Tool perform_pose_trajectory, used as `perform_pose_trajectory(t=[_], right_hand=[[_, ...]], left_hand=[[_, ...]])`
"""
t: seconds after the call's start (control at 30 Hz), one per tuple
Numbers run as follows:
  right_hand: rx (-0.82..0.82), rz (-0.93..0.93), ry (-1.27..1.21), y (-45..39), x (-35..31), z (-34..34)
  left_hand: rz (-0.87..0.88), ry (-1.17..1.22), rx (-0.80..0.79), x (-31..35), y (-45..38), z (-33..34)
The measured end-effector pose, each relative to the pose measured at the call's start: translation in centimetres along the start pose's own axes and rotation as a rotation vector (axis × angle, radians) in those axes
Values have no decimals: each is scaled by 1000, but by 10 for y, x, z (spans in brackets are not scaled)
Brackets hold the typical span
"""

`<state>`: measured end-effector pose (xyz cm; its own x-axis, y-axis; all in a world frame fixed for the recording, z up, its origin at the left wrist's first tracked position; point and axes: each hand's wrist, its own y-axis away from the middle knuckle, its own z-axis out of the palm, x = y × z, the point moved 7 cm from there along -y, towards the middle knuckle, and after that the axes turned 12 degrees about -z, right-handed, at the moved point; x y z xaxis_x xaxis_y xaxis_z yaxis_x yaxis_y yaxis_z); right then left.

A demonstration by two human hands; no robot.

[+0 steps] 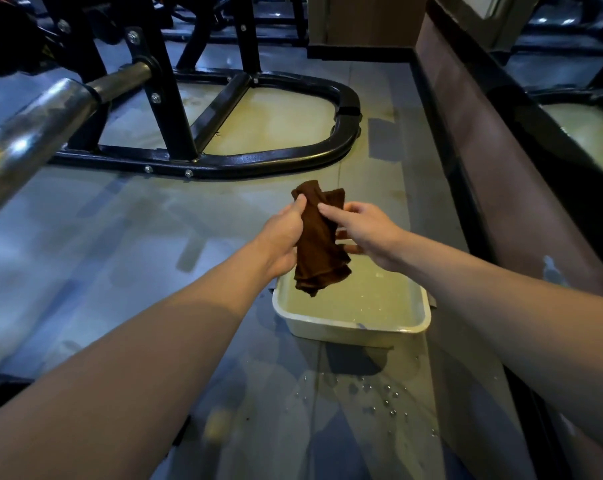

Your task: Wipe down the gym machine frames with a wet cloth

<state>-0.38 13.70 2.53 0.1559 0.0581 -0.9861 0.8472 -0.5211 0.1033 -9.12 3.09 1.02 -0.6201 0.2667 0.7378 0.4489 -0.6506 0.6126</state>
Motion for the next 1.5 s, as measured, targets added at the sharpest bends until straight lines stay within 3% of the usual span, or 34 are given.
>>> perform_pose_trajectory(t=[0.1,0.2,0.33,0.4,0.6,0.7,0.9,0.97,1.03,1.13,1.23,1.33,1.43,1.5], right_hand=[[163,44,-108,1,13,-5],[295,115,-196,12,34,-9],[328,259,-195,37,66,-11],[347,270,-69,48,79,-17],[297,318,347,73,95,-20],[282,355,384,78,101,-21],[344,541,90,95,109,-15],[363,581,9,100,109,-14],[338,542,114,99,107,-19],[275,395,535,92,97,-30],[340,177,606,98,79,-22],[194,-45,720,108,66,-3],[-178,-57,955,115,83,14],[-235,-30,1059,114,96,10]], left_hand=[[-59,-150,-29,-19,2,10],[-108,-55,12,-39,9,11],[-97,-81,200,-53,19,-1],[-98,-261,314,-62,25,-8],[-111,-916,432,-95,30,-14],[-117,-942,494,-98,32,-22],[-27,-841,525,-95,47,-22],[-12,-852,452,-99,51,-13],[-22,-937,356,-107,48,-7],[-27,-1033,315,-112,43,-12],[-20,-1151,261,-112,42,-17],[-18,-1328,265,-115,41,-16],[-56,-1490,286,-114,37,-14],[-119,-1569,281,-111,30,-14]])
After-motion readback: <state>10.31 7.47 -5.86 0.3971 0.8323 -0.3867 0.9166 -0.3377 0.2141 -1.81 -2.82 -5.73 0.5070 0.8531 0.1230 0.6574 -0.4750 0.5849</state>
